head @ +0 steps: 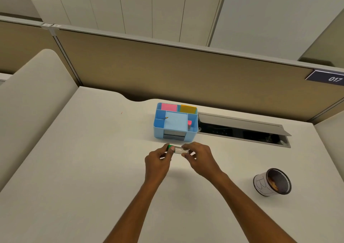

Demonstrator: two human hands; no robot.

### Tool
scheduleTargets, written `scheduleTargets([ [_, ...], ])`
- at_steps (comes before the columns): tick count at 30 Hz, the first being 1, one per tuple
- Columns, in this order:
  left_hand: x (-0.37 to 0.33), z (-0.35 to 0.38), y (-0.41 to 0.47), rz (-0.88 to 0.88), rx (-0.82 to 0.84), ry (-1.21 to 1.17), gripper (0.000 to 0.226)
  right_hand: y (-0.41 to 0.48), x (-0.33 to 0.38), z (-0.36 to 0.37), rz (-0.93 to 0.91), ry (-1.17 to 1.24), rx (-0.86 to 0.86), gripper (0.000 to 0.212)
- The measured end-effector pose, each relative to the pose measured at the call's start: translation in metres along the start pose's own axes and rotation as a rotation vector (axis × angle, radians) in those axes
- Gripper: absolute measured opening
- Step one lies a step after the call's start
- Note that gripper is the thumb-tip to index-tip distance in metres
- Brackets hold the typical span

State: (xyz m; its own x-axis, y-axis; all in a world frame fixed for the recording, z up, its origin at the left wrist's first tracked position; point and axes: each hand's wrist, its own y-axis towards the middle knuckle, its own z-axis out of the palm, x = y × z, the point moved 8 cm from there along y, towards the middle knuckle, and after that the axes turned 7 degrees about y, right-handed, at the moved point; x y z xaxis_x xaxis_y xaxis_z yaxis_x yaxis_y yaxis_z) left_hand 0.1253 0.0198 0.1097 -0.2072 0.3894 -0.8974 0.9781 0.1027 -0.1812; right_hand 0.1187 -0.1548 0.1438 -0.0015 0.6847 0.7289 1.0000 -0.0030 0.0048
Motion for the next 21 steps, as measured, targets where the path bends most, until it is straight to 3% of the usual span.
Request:
scheduleTargets([
  [4,0.004,0.003,0.009,0.026,-0.021,0.087,0.053,0.029,-0.007,-0.011,0.028,0.015,-0.107,0.031],
  [10,0.033,0.017,0.028,0.176,0.043,0.539,0.072,0.072,-0.02,-0.024,0.115,0.008,-0.211,0.034],
  [15,0.046,0.027,0.043,0.263,0.072,0.779,0.079,0.099,-0.02,-0.02,0.109,-0.062,-0.175,0.036],
  [21,0.081,0.033,0.055,0.241,0.112,0.869,0.075,0.112,-0.025,-0.005,0.113,-0.144,-0.124,0.034],
])
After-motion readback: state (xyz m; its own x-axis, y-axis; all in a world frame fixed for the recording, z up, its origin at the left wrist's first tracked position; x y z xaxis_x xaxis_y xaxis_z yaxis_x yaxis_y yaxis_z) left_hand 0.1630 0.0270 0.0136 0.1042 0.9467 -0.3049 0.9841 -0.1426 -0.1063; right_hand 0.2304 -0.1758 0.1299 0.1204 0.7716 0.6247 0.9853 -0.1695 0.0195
